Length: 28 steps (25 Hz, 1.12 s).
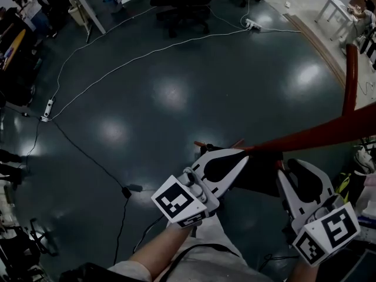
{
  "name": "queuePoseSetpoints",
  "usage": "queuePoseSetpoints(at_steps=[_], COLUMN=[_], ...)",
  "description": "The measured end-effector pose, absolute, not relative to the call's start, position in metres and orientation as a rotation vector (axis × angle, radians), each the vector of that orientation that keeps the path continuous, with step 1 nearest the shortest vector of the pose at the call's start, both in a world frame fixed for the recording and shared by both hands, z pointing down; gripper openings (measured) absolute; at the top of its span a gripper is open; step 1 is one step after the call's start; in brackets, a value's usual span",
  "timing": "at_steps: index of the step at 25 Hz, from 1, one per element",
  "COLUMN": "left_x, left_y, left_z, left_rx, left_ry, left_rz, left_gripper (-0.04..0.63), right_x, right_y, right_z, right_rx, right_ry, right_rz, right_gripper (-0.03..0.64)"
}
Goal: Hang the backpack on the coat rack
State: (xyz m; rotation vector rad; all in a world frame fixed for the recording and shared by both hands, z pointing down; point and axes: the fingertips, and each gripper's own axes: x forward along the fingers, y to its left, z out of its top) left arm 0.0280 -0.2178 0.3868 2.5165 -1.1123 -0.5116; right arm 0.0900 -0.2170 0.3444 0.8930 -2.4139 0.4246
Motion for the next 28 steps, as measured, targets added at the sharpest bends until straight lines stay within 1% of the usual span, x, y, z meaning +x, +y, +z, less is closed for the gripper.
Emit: queuePoseSetpoints(at_steps=[8, 14, 17, 20, 28], left_x=[0.033, 0.042, 0.049, 0.053, 0.067], left_y=[-0.199, -0.187, -0.181, -0.174, -0.15], left_z=[0.382, 0.368, 0.361, 0.355, 0.332], left_rx=[2.548, 2.579, 2.601, 2.615, 2.65], left_ry=[-1.113, -1.078, -1.045, -1.019, -0.937], left_rz=[-0.473, -0.481, -0.48, -0.482, -0.496], left_gripper=[0.011, 0.009, 0.011, 0.009, 0.011], right_x=[0.094, 0.099, 0.104, 0.11, 0.123], right_y=[-0.199, -0.171, -0.156, -0.145, -0.115], right_z=[0.31, 0.299, 0.299, 0.302, 0.283], right_rx=[0.956, 0.947, 0.972, 1.03, 1.12], right_ry=[-2.681, -2.688, -2.685, -2.641, -2.593], right_rz=[0.55, 0.303, 0.326, 0.326, 0.246], right_gripper=[0.087, 0.086, 0.077, 0.041, 0.029])
